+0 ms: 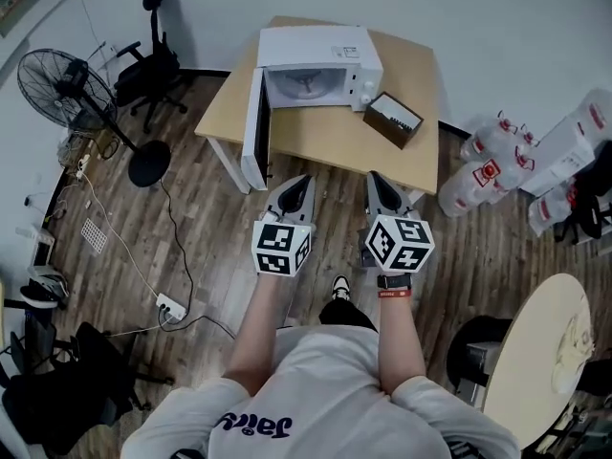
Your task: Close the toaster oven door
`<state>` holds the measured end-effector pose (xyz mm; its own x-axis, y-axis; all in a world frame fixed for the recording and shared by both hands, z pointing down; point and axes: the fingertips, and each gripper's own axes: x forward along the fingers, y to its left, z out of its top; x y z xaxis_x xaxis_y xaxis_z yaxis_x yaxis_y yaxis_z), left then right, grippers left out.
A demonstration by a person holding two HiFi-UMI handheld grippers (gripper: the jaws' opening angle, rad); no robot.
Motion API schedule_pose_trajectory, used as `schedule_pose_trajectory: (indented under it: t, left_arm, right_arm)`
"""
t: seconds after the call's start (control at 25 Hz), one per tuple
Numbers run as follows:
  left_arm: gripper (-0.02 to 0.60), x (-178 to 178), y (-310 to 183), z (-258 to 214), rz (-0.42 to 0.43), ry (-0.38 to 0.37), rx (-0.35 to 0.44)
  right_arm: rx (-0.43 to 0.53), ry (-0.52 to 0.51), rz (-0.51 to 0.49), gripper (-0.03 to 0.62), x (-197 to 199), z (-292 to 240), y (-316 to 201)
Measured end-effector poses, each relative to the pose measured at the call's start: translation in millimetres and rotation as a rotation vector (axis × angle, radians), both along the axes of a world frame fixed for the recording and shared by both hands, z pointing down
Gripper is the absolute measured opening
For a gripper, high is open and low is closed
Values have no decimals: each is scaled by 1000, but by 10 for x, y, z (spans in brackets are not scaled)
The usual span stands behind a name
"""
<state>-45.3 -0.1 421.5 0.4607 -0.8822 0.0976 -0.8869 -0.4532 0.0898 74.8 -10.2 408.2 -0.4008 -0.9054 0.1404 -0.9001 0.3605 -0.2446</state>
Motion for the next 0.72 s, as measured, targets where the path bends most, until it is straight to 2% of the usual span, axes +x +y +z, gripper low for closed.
schedule_pose_trajectory:
  t: [0.32, 0.56, 0.72]
  left_arm:
    - [17, -43, -465, -70, -118, 16, -3]
    - [17, 162, -842, -85, -162, 40, 2]
    - [17, 417, -1080, -36, -170, 39, -5]
  right_arm:
    - [-10, 6, -148, 15, -121, -59, -581]
    - [-7, 22, -202, 14, 71, -69, -973]
    - [-15, 18, -225, 15, 285, -21, -1226]
